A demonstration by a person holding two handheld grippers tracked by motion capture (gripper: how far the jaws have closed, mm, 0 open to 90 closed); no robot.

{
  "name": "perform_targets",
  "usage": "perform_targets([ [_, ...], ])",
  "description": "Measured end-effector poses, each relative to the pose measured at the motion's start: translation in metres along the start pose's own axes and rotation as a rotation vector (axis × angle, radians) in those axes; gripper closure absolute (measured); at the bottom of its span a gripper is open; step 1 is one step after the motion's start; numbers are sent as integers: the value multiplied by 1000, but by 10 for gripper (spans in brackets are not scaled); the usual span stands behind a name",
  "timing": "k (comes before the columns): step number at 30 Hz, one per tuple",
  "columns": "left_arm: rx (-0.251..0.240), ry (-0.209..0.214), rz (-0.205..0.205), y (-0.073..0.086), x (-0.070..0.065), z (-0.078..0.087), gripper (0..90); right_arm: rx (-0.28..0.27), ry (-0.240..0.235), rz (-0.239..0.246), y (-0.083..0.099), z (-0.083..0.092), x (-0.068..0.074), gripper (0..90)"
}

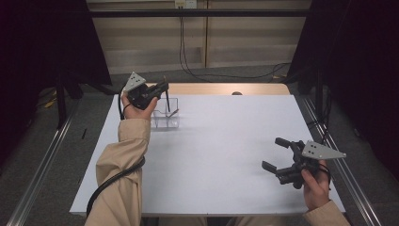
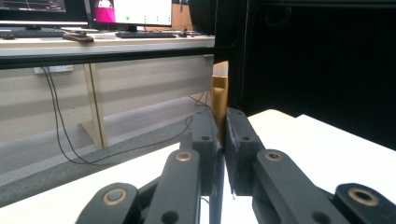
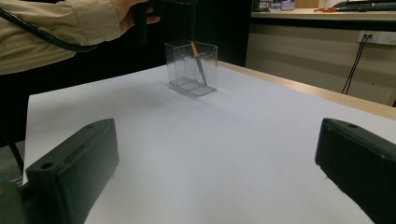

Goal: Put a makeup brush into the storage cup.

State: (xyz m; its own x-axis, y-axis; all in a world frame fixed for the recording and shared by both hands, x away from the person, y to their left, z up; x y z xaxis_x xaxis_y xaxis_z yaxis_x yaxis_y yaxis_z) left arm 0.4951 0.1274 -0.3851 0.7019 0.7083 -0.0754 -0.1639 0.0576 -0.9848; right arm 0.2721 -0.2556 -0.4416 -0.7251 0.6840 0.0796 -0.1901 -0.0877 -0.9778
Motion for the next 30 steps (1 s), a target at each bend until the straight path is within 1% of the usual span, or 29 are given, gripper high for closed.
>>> perform_targets([
  [9,7,-5,-4,7,1,2,835,5,-4,0,0,0,1,0],
  [12,5,-8,3,9,1,2,835,6,-4,0,0,0,1,0],
  [13,9,-8,-6,10,2,3,836,5,-5,1,0,0,1,0],
  [15,5,-8,-5,10,2,3,835,3,-4,3,0,0,1,0],
  [16,12,-8,-11,11,2,3,835,4,-4,2,0,0,1,0],
  [18,7,-9,-3,13,1,3,835,7,-4,0,0,-1,1,0],
  [20,10,-8,-9,14,1,2,834,5,-7,2,0,-1,1,0],
  [21,6,-9,0,14,1,2,834,7,-7,4,0,-1,1,0],
  [22,9,-8,-7,15,1,2,834,7,-7,3,0,-1,1,0],
  [29,17,-10,-6,21,0,1,831,6,-5,1,0,0,1,0],
  [30,14,-10,-1,21,0,1,830,5,-5,4,0,0,1,0],
])
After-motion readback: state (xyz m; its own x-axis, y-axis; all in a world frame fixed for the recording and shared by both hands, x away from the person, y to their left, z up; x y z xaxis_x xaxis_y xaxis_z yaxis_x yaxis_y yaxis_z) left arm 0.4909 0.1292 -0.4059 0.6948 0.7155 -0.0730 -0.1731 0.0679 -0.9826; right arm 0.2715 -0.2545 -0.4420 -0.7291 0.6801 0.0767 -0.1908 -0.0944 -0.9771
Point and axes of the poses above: each handheld gripper's, and its own axes: z roughly backward along the jaws, y roughly out of its underside, x roughly to its left, the point moved 6 cm from there along -z, roughly forward along the jaws, and after that the axes turned 1 degree about y, right-handed, at the moved point
